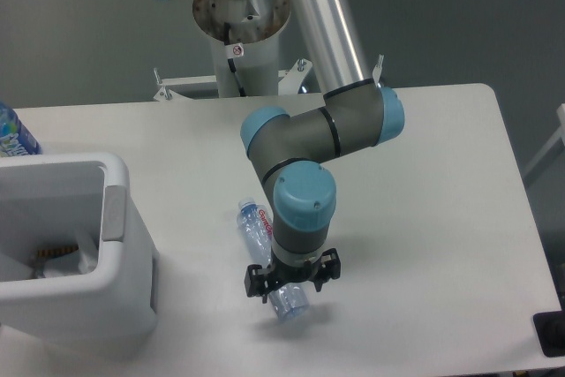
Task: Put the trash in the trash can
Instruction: 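Rotate the gripper to align with the bottle and lower onto it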
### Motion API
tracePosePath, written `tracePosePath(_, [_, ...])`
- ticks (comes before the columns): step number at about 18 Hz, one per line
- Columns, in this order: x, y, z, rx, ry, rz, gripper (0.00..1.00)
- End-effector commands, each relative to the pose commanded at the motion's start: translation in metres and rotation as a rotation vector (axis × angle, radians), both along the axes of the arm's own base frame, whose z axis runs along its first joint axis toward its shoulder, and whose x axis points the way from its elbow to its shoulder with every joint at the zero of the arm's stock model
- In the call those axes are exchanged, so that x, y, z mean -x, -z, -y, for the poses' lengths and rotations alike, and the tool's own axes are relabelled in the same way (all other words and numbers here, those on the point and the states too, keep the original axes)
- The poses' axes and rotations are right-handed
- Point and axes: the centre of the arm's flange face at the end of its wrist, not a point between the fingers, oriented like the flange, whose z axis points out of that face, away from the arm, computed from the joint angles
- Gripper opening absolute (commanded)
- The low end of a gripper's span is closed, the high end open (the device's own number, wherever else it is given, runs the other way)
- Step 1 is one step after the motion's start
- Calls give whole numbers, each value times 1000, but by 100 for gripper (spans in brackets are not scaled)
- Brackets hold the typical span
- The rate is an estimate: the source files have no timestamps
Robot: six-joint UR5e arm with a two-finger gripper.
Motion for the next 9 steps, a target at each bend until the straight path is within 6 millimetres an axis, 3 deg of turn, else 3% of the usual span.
tracePosePath(9, [-5, 19, -7, 44, -7, -36, 100])
